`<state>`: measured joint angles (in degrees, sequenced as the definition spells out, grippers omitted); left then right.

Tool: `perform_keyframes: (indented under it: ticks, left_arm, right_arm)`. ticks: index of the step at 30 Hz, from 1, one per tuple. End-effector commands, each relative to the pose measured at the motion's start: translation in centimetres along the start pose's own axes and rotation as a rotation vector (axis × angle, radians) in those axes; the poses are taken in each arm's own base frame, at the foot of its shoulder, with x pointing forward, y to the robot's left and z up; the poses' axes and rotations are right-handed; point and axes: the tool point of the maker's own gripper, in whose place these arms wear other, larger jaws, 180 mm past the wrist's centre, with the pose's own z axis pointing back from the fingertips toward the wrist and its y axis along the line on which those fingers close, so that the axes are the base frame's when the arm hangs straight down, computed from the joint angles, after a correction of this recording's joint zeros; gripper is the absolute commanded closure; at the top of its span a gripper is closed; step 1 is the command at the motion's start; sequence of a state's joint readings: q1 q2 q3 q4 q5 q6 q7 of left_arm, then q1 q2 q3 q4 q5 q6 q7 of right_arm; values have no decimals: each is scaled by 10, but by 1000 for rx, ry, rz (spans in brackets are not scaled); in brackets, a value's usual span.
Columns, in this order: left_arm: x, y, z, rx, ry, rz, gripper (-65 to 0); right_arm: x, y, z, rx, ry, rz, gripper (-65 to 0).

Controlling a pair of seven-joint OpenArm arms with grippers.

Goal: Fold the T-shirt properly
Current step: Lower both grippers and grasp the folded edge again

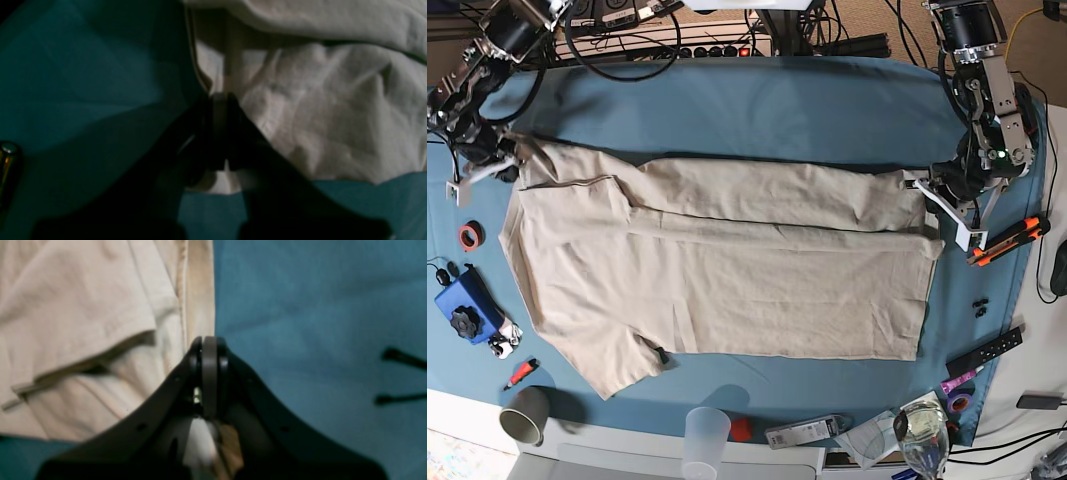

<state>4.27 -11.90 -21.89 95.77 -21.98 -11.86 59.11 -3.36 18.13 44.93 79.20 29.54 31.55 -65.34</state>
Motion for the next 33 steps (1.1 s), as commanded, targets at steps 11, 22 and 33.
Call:
perform_keyframes:
  ticks: [11,22,33]
  left_arm:
    - [-12,50,25,88,97,-77,0]
    - [-19,58,34,83,98,-34,0]
    - [-19,58,34,83,98,-37,0]
  right_arm:
    - [-6,-59,36,-170,133,85,0]
    - [1,-43,38,-57,68,57,0]
    - [2,-38,37,-26,59,77,-251]
